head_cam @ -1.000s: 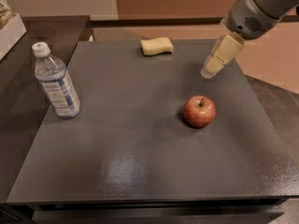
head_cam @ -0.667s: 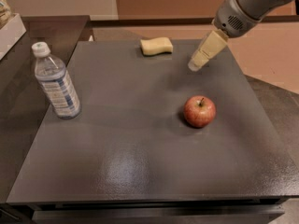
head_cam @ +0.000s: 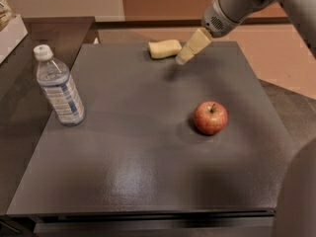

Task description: Move sponge near blue plastic bottle

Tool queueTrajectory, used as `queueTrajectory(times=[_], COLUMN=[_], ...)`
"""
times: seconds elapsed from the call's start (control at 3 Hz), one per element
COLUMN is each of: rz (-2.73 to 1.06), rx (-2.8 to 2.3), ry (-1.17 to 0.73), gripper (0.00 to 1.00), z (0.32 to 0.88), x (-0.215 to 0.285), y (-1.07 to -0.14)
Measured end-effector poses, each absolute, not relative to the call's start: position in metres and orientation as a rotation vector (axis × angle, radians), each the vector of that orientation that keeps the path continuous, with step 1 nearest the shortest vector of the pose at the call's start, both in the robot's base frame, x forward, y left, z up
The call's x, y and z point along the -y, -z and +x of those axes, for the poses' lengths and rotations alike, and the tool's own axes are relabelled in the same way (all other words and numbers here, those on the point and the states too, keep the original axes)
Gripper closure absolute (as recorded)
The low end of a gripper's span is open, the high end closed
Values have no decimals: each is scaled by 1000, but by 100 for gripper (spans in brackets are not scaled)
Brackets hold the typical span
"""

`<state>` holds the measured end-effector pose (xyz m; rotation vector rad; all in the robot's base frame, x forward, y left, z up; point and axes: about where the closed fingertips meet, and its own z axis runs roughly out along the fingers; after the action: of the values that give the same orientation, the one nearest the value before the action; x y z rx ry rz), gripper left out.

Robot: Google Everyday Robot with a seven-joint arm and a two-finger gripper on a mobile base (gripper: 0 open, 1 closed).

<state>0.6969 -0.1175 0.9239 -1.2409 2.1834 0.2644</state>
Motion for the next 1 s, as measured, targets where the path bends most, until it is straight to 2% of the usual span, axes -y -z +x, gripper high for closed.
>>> queueTrajectory(times=[1.0], rz=[-1231], rx=[-2179], ry=[-332], gripper=[0], z=[776], x=[69], y=[-880])
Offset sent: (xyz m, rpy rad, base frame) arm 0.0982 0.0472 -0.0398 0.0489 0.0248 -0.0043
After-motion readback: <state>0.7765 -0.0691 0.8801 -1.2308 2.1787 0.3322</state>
